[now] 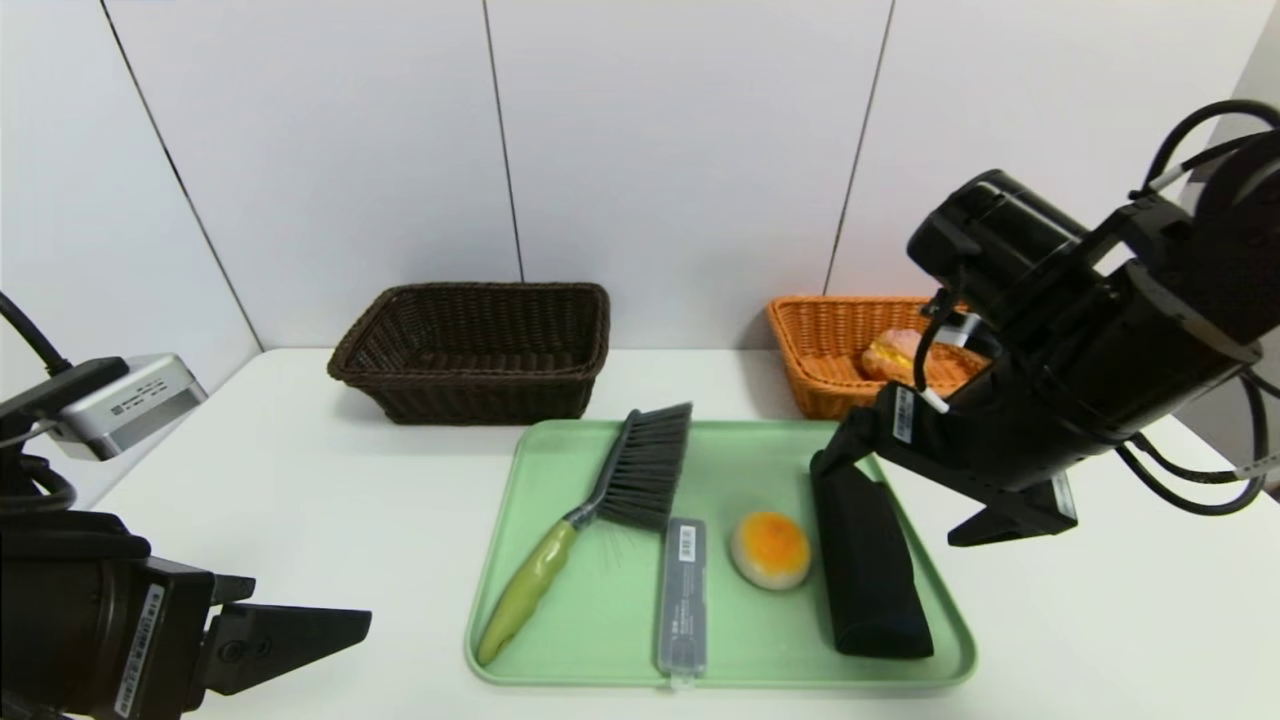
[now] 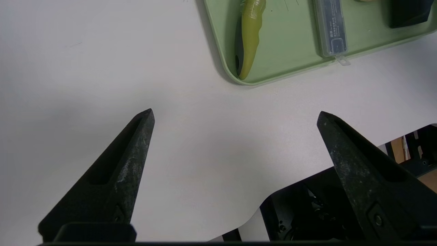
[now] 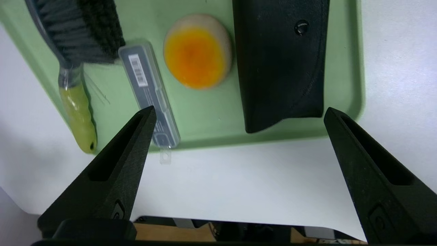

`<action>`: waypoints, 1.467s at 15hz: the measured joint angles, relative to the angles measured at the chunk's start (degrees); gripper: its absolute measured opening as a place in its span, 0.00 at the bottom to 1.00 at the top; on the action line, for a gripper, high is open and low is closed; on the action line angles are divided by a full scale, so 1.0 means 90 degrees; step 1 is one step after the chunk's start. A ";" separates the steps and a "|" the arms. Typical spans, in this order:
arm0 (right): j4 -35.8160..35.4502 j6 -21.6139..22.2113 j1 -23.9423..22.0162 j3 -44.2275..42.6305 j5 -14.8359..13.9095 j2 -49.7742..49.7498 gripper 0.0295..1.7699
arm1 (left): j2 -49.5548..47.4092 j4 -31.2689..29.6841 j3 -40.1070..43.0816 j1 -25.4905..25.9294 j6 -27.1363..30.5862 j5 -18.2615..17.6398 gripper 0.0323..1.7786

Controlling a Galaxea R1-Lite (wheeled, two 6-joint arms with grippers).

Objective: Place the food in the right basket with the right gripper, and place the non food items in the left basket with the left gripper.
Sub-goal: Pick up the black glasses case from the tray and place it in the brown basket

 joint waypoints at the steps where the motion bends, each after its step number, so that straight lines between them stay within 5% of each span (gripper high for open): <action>1: 0.0015 0.0205 -0.0008 -0.0125 -0.0003 0.0203 0.96 | -0.0012 0.0012 0.0000 0.0000 0.0003 0.0000 0.95; 4: 0.0158 0.0496 -0.0051 -0.0331 -0.0024 0.0696 0.96 | -0.0074 0.0027 0.0049 0.0000 0.0000 0.0000 0.95; 22: 0.0345 0.0374 -0.0610 -0.0333 -0.0056 0.1609 0.96 | -0.0169 0.0030 0.0156 0.0003 0.0020 -0.0003 0.95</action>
